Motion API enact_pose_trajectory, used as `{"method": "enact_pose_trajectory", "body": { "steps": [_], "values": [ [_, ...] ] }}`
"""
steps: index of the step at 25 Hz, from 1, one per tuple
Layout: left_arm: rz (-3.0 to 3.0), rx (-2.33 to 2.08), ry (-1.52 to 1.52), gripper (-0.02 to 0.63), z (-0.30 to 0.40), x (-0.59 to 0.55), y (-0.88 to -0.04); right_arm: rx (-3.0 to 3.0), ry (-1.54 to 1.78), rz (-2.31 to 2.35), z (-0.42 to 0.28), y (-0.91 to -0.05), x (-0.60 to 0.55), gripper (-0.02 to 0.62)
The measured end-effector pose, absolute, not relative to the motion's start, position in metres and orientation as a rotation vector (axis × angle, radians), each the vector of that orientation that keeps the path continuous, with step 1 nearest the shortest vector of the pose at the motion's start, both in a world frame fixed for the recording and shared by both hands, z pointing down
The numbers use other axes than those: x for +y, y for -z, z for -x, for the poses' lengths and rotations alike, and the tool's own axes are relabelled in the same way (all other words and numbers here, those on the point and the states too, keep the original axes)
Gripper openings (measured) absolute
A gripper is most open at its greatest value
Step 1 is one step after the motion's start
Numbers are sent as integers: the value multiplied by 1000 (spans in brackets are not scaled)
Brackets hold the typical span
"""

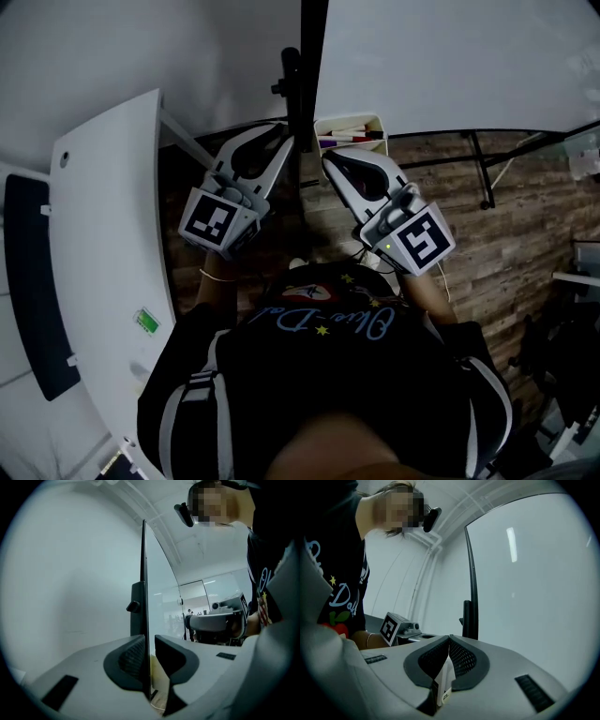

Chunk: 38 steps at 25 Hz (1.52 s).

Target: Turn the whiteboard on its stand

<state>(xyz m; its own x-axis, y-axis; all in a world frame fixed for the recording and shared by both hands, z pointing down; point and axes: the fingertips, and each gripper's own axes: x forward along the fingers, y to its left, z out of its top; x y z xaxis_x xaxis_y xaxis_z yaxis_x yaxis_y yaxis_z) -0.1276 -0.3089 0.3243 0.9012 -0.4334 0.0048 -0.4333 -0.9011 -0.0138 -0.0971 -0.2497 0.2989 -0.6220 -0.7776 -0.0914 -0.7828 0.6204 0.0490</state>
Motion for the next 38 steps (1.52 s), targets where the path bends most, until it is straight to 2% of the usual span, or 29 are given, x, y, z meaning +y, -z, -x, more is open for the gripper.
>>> {"method": "enact_pose_trajectory", "body": {
  "steps": [2, 4, 8, 10, 11, 14, 18, 38],
  "values": [
    [3052, 670, 19, 80, 127, -314, -325, 2762, -143, 1370, 99, -297, -251, 34],
    [3052, 650, 24, 109, 127, -319, -326, 2754, -150, 1400, 100, -297, -254, 34],
    [3062, 596, 5, 112, 124, -330, -330, 2741, -157, 1451, 102, -296, -261, 34],
    [3071, 567, 7, 176, 121, -334, -334, 2727, -158, 1480, 102, -297, -263, 32],
    [3071, 557, 11, 189, 120, -335, -335, 2719, -159, 1495, 101, -297, -264, 37],
    [3068, 520, 17, 189, 115, -339, -338, 2701, -165, 1535, 101, -297, -267, 42],
    [3085, 469, 42, 229, 107, -341, -343, 2678, -155, 1602, 95, -298, -272, 61],
    [3115, 397, 17, 219, 85, -342, -340, 2597, -83, 1692, 81, -297, -277, 71]
  ]
}}
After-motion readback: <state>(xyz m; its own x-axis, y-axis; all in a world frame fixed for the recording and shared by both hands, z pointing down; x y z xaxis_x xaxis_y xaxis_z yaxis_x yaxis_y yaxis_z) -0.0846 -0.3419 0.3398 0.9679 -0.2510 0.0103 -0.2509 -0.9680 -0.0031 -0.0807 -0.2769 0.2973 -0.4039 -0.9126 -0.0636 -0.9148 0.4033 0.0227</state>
